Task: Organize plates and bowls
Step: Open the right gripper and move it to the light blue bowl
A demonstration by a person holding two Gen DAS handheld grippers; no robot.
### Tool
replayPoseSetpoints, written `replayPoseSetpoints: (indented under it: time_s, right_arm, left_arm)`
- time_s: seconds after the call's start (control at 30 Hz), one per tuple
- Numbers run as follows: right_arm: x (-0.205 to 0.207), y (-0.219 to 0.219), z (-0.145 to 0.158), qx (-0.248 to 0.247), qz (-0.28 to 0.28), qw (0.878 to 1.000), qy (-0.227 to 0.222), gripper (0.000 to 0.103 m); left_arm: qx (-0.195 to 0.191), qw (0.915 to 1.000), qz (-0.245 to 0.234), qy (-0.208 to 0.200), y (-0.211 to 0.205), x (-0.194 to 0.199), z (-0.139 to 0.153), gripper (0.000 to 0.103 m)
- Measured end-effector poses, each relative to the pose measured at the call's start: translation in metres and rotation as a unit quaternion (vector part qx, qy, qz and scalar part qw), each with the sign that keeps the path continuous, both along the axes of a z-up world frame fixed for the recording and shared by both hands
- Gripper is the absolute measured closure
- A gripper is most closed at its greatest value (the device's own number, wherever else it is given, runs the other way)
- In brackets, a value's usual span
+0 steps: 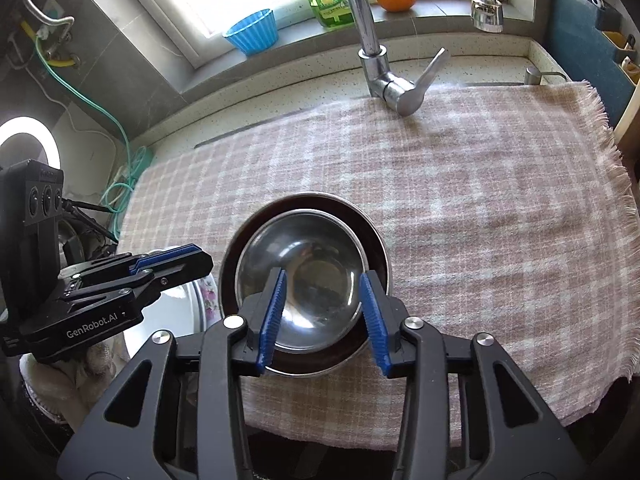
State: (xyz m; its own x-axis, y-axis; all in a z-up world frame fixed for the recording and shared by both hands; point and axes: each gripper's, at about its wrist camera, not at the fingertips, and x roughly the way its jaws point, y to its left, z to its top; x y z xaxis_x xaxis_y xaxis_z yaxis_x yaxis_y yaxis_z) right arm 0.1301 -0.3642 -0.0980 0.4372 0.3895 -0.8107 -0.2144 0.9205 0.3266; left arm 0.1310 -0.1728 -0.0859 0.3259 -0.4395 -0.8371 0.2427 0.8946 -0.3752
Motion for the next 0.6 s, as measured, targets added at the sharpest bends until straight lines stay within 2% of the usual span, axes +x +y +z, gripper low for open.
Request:
replayPoseSetpoints:
  time_s: [0.03,0.07,0.1,0.13,0.2,0.4,0.5,0.6]
  right_arm:
    - [0.000,0.002,0.004,0.008,0.001,1.000,-0.006,0.038]
    - [-0.001,0.005,0.009,0.014,0.003,1.000,-0.011,0.032]
    - [0.000,0.010,0.013,0.020,0.007,1.000,-0.015,0.031]
    - [-0.001,0.015,0.017,0.025,0.013,0.999,-0.019,0.026]
    - [-0.001,0.025,0.025,0.028,0.022,0.999,-0.029,0.021]
    - [0.000,0.067,0.041,0.036,0.065,0.996,-0.043,0.021]
    - [0.000,0.091,0.044,0.035,0.093,0.994,-0.046,0.021]
    - [0.002,0.117,0.044,0.030,0.120,0.991,-0.046,0.021]
  left_arm:
    - [-0.005,1.0000,0.008,-0.003,0.005,-0.001,0.003,0.068]
    - [-0.009,0.9998,0.016,-0.007,0.011,-0.003,0.006,0.061]
    - [-0.012,0.9996,0.023,-0.011,0.017,-0.005,0.009,0.050]
    - [-0.014,0.9993,0.030,-0.015,0.024,-0.008,0.012,0.044]
    - [-0.016,0.9986,0.046,-0.019,0.038,-0.012,0.017,0.043]
    - [-0.011,0.9943,0.100,-0.037,0.091,-0.030,0.030,0.043]
    - [-0.006,0.9892,0.139,-0.046,0.126,-0.044,0.034,0.043]
    - [0.002,0.9808,0.188,-0.051,0.163,-0.059,0.033,0.043]
